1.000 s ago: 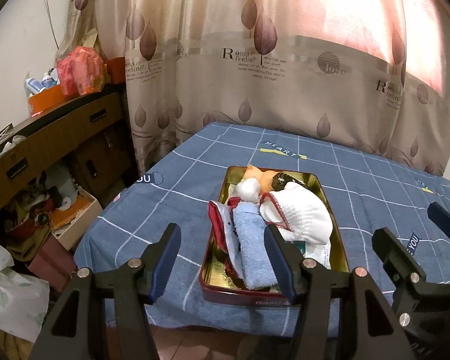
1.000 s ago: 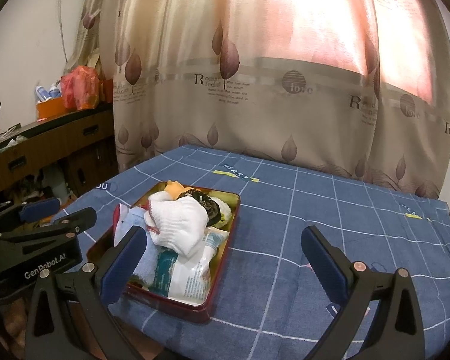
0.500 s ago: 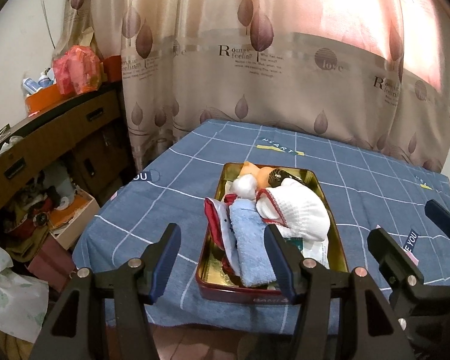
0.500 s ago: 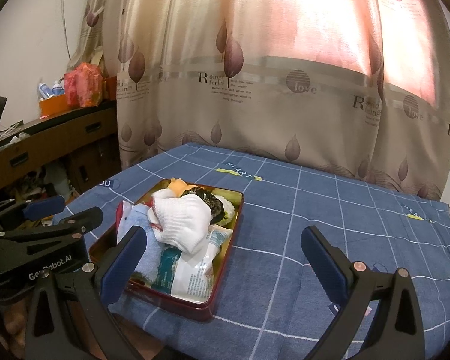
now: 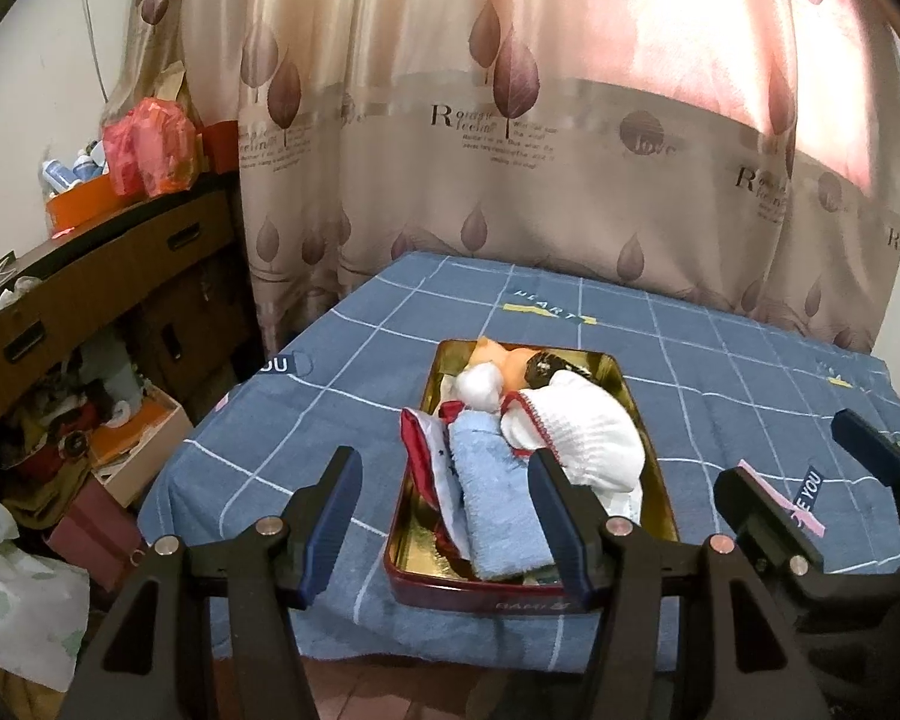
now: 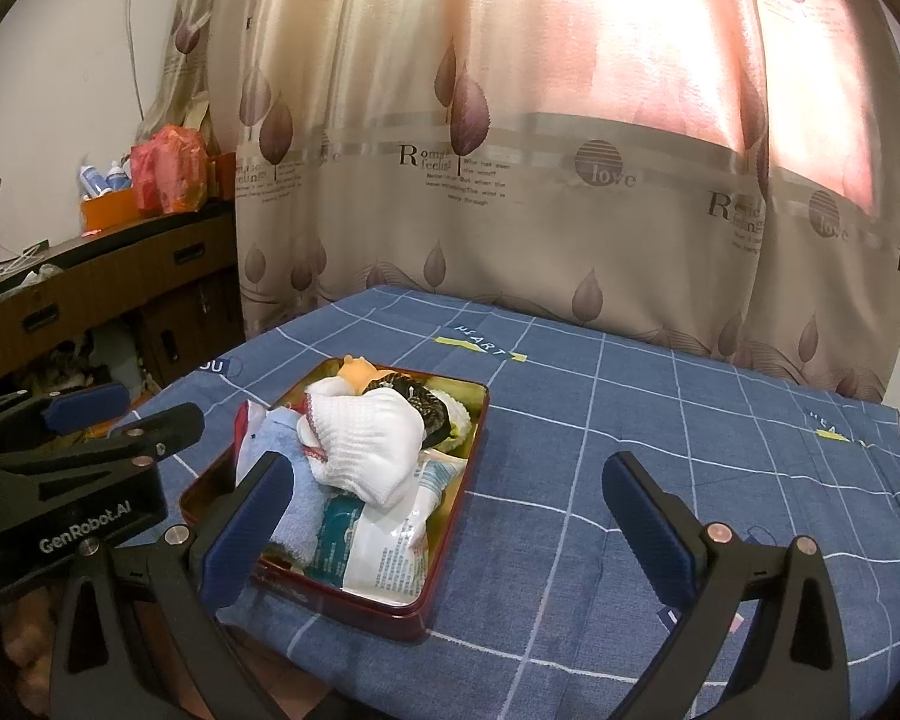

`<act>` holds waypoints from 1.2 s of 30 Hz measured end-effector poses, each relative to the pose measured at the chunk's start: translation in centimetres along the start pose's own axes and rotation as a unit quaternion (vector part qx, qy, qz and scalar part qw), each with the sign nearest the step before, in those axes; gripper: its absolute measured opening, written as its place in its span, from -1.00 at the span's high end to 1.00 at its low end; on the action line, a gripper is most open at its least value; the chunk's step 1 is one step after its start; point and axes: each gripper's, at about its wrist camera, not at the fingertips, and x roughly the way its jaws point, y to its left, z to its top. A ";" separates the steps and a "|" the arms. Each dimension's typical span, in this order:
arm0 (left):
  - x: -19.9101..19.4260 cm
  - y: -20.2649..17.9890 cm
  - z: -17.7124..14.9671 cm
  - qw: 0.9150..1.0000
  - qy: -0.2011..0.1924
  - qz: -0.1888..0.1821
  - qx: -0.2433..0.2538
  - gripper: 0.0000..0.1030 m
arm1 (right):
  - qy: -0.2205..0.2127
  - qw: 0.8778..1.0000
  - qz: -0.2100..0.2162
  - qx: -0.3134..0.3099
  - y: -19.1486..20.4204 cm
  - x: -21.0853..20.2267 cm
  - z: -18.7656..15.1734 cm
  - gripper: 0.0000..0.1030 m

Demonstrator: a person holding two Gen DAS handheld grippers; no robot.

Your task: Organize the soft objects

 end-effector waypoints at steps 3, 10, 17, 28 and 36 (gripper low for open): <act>-0.3 0.0 0.0 1.000 -0.005 -0.004 0.001 -0.23 | -0.001 1.000 0.000 0.001 0.0 0.0 0.0 -0.98; -0.4 0.2 0.0 1.000 -0.003 -0.002 -0.009 -0.46 | -0.002 1.000 0.001 0.001 -0.2 -0.1 0.0 -0.99; -0.4 0.2 0.0 1.000 -0.003 0.015 -0.006 -0.47 | -0.003 1.000 0.000 0.002 -0.1 -0.1 0.0 -0.99; 0.0 0.4 -0.2 1.000 0.006 0.018 -0.009 -0.48 | -0.001 1.000 0.001 0.001 -0.1 -0.1 0.0 -0.99; -0.2 0.3 -0.3 1.000 0.004 0.023 -0.006 -0.48 | 0.000 1.000 0.003 0.000 -0.3 -0.2 -0.1 -0.99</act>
